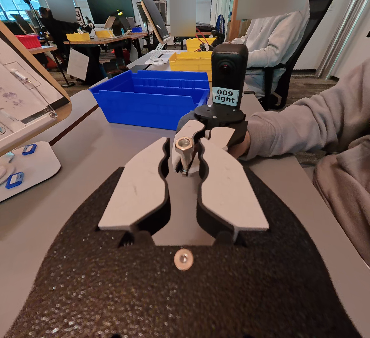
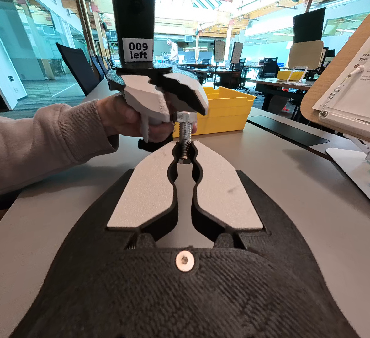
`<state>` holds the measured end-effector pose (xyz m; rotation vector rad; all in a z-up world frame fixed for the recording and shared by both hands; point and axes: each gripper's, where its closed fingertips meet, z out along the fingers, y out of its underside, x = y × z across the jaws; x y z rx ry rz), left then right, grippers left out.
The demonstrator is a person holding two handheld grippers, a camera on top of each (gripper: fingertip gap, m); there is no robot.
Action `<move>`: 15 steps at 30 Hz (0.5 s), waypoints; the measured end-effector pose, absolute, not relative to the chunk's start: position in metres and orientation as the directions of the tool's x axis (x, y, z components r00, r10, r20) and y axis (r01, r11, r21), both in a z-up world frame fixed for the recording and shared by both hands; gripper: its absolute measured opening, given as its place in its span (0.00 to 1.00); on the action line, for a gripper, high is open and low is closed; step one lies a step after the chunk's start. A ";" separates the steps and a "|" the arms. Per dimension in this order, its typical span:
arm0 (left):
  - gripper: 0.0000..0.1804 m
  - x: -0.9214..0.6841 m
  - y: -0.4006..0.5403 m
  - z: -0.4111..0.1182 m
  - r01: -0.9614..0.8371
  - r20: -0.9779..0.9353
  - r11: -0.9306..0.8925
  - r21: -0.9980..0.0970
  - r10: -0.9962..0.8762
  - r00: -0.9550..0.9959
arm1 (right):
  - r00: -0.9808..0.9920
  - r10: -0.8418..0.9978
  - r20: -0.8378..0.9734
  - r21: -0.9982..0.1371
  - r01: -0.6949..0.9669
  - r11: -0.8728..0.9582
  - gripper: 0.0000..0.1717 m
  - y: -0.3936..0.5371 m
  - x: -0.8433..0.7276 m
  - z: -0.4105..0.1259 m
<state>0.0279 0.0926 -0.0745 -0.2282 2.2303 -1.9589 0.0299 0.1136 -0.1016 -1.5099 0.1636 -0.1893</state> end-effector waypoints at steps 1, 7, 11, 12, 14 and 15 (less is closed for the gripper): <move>0.13 0.028 0.091 -0.076 -0.008 -0.023 0.135 -0.991 -0.221 -0.975 | 0.974 -0.226 0.012 -0.999 0.023 0.046 0.05 0.114 0.030 -0.102; 0.10 0.030 0.089 -0.079 0.015 -0.056 0.174 -0.985 -0.231 -0.971 | 0.973 -0.232 0.010 -0.999 0.019 0.036 0.05 0.113 0.032 -0.104; 0.10 0.026 0.091 -0.081 0.042 -0.083 0.210 -0.977 -0.188 -0.979 | 0.980 -0.200 0.003 -1.000 0.008 0.027 0.05 0.116 0.028 -0.106; 0.10 0.024 0.092 -0.082 0.047 -0.086 0.217 -0.975 -0.172 -0.981 | 0.982 -0.190 -0.003 -1.000 0.002 0.025 0.05 0.117 0.026 -0.107; 0.10 0.023 0.094 -0.084 0.052 -0.089 0.241 -0.969 -0.147 -0.985 | 0.984 -0.179 -0.003 -1.000 -0.001 0.010 0.05 0.118 0.025 -0.109; 0.10 0.022 0.094 -0.085 0.051 -0.088 0.254 -0.966 -0.138 -0.986 | 0.984 -0.177 0.001 -1.000 0.001 0.000 0.05 0.119 0.024 -0.111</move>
